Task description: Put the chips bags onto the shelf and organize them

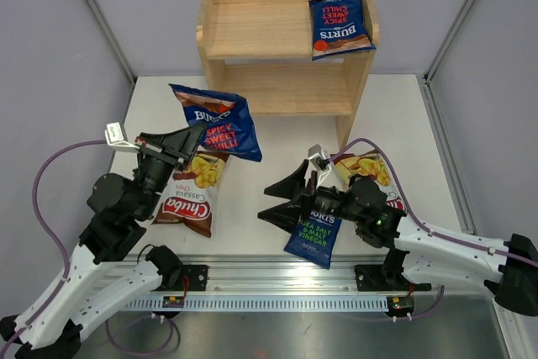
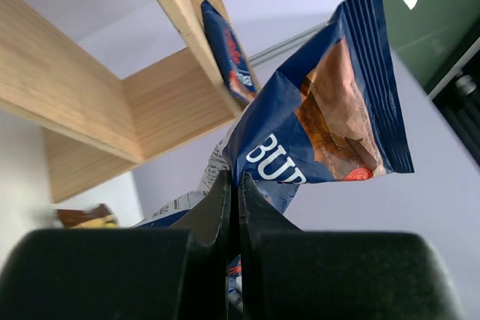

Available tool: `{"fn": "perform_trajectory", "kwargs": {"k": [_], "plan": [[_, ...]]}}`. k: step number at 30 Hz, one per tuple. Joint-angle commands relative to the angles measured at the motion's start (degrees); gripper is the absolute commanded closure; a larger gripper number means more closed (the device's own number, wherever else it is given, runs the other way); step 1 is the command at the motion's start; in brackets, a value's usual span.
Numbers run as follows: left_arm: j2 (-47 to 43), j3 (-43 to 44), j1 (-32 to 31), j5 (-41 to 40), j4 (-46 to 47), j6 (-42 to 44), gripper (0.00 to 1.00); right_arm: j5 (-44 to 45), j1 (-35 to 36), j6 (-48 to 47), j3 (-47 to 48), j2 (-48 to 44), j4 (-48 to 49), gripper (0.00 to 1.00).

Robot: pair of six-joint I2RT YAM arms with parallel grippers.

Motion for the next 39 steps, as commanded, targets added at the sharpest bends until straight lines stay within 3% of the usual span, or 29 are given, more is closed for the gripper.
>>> {"fn": "perform_trajectory", "kwargs": {"k": [1,6,13,17,29,32,33,36,39], "plan": [[4.01,2.51,-0.38,-3.26,9.64,-12.88,1.0,15.37,3.55,-13.65,3.5,3.98,15.61,0.04],[5.24,1.99,-0.82,-3.71,10.88,-22.73,1.0,18.98,3.64,-18.31,6.38,12.06,28.98,0.03],[5.68,0.58,-2.31,-2.91,11.5,-27.83,1.0,21.44,3.82,-20.68,11.58,21.56,41.19,0.05],[4.8,0.32,-2.58,-3.79,9.3,-28.72,1.0,17.41,4.17,-22.09,13.95,23.33,42.36,0.07],[4.01,-1.62,-3.19,-1.07,6.58,-33.81,1.0,19.07,4.43,-27.19,21.07,26.31,38.14,0.11],[3.92,-2.67,-3.72,-0.98,7.89,-34.6,1.0,21.16,4.43,-27.19,22.65,27.46,37.78,0.19],[4.27,-2.67,-3.81,-0.72,7.98,-34.69,1.0,21.79,4.35,-27.02,22.74,27.72,38.3,0.29],[4.36,-2.76,-4.25,-0.63,8.42,-35.04,1.0,22.06,4.34,-26.84,22.13,28.07,39.8,0.37],[4.19,-2.94,-4.42,-1.33,8.77,-34.52,1.0,22.14,4.43,-26.05,20.9,28.08,41.56,0.52]]}}
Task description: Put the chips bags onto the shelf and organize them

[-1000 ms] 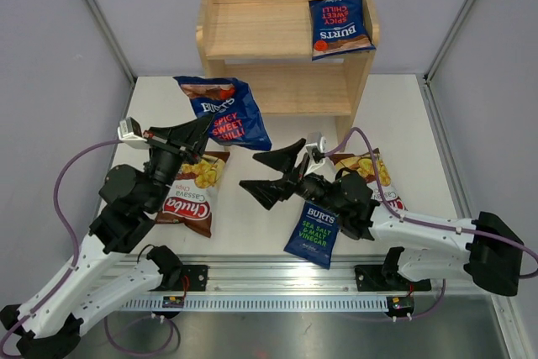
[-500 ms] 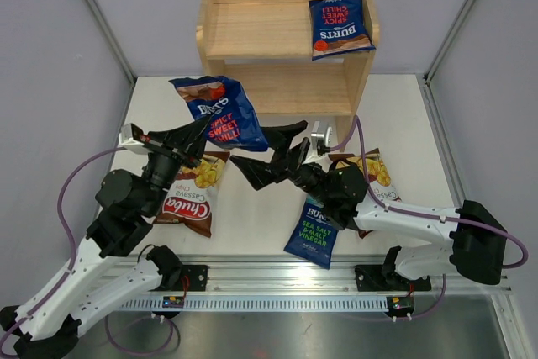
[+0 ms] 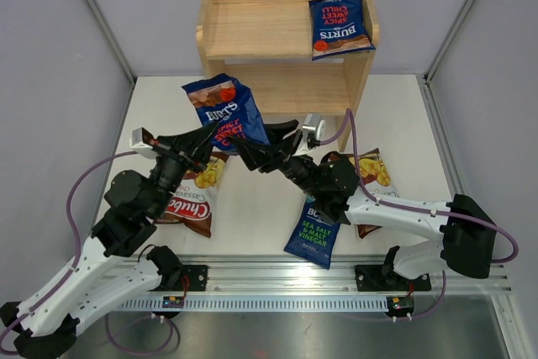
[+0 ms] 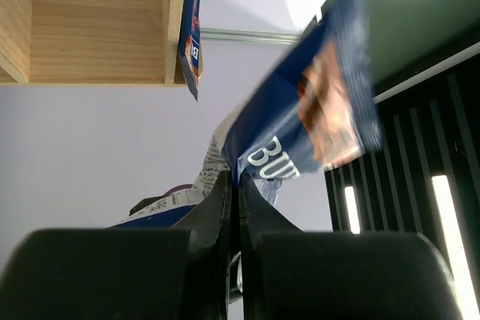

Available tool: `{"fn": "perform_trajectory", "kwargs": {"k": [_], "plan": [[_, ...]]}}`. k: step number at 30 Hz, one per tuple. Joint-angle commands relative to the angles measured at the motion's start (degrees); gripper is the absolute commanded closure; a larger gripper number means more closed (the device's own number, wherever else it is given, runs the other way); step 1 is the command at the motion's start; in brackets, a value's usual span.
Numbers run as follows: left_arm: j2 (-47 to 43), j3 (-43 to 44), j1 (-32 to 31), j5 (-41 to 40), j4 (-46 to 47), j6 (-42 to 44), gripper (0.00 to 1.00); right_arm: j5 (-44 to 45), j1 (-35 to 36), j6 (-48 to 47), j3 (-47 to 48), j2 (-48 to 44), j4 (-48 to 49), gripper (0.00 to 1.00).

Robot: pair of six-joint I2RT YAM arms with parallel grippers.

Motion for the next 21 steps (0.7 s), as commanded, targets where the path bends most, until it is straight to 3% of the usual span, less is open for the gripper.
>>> {"fn": "perform_trajectory", "kwargs": {"k": [1,3,5,6,7,9,11,12,14,17,18,21], "plan": [[-0.42,0.08,-0.6,-0.43,3.94,0.49,1.0,1.66,0.67,-0.46,0.09,-0.45,5.21,0.56],[-1.22,0.6,-0.6,-2.18,2.63,2.08,1.0,1.75,0.67,0.07,-1.05,-1.32,5.48,0.66],[-2.1,2.09,-0.6,-2.98,1.66,5.76,0.88,0.09,0.59,0.77,-1.67,-2.03,5.13,0.7],[-2.27,2.97,-0.51,-3.68,0.44,7.17,0.59,-0.35,0.67,1.21,-1.67,-3.08,4.26,0.78],[-2.36,4.02,-0.51,-3.69,-0.96,11.71,0.4,-0.88,0.59,2.26,-1.49,-3.7,1.81,0.8],[-2.27,7.8,-0.51,-4.65,-3.87,19.18,0.16,-0.8,0.67,3.76,-1.05,-6.32,-3.45,0.82],[-2.54,9.56,-0.51,-4.65,-5.36,23.95,0.06,-1.94,0.59,5.25,-0.36,-8.35,-8.47,0.82],[-2.97,10.79,-0.51,-4.05,-4.76,30.24,0.01,-1.85,0.59,6.48,0.17,-10.8,-15.28,0.83],[-3.07,12.72,-0.51,-2.99,-4.85,36.16,0.01,-2.55,0.59,7.71,2.1,-13.18,-22.35,0.84],[-1.67,16.59,-0.51,4.02,-4.58,50.92,0.01,-7.02,0.41,10.35,5.26,-17.58,-35.89,0.85],[-0.61,18.26,-0.51,9.96,-4.23,57.74,0.01,-8.43,0.32,11.23,6.23,-19.59,-42.62,0.86],[1.85,22.03,-0.51,21.93,-8.69,65.43,0.01,-15.11,-0.03,13.08,8.79,-23.89,-52.84,0.86]]}}
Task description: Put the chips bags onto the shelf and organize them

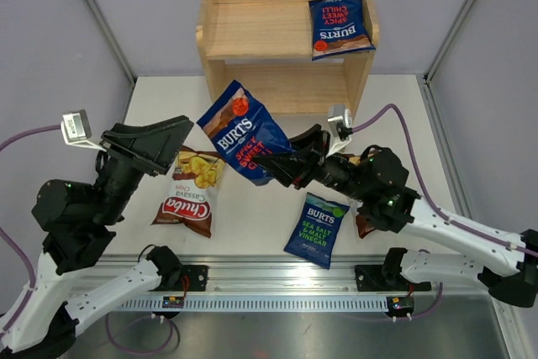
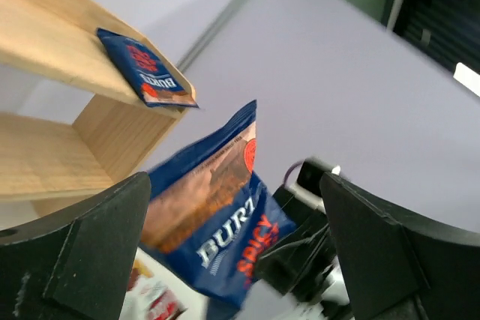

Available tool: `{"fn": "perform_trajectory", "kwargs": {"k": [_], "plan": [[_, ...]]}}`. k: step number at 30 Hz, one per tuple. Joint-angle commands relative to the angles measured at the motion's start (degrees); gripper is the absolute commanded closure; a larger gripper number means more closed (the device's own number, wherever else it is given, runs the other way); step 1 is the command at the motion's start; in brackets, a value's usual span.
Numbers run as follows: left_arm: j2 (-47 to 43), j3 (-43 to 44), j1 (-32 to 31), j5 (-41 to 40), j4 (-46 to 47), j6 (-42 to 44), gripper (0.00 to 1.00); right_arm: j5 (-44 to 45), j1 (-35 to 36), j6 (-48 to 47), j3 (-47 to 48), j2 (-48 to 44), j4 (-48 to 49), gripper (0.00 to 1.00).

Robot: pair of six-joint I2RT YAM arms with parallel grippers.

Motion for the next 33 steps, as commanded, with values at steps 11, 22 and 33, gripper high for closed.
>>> {"fn": "perform_trajectory", "kwargs": {"k": [11,22,33], "plan": [[14.56,15.18,-0.05,46.21,-15.24,28.56,0.01,-22.77,-0.51,0.74,13.14,-9.63,-38.27,0.85],[14.67,10.78,-0.05,55.38,-8.63,23.63,0.76,-21.72,-0.51,-2.68,15.34,-9.1,-43.28,0.85],[12.37,12.72,0.3,47.55,-8.91,21.36,1.0,-15.66,-0.51,-0.14,11.57,-13.41,-41.53,0.85]]}}
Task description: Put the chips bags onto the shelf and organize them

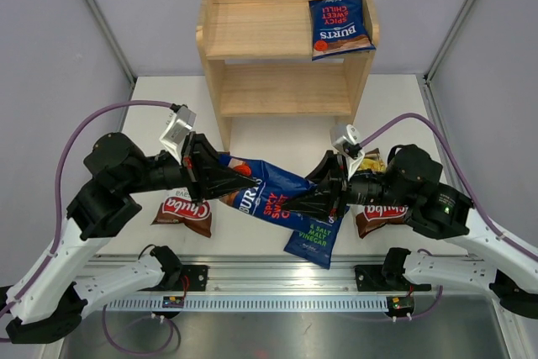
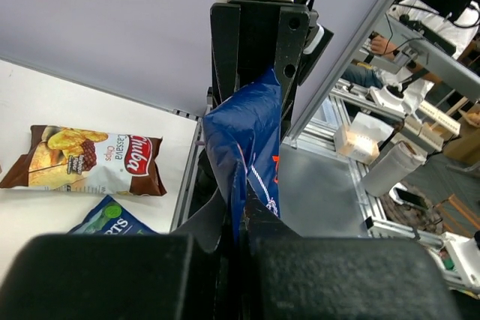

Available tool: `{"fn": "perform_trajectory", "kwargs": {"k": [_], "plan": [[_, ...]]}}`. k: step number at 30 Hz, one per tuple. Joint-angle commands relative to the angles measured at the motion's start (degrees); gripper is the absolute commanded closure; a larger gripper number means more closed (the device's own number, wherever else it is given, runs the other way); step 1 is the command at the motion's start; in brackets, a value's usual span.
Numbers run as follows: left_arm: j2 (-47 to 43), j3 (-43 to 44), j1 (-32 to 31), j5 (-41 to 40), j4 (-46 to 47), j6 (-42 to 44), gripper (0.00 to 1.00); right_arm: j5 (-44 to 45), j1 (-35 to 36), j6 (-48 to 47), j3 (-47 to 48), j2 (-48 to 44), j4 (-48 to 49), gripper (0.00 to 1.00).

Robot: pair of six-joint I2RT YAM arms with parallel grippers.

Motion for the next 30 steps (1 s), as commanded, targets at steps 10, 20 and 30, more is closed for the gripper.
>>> {"fn": "perform_trajectory", "kwargs": {"k": [10,20,30], "plan": [[-4.16,0.19,0.71,-10.1,12.42,-14.97,1.0,5.82,-0.18,4.64,-4.66,-6.79,7.97,0.69],[-6.7,-3.41,0.63,-14.23,15.42,-17.79,1.0,5.9,-0.1,6.05,-6.42,-6.08,12.54,0.7],[-5.13,-4.12,0.71,-12.13,17.08,-20.16,1.0,5.46,-0.19,6.85,-5.89,-3.88,18.08,0.63]]}}
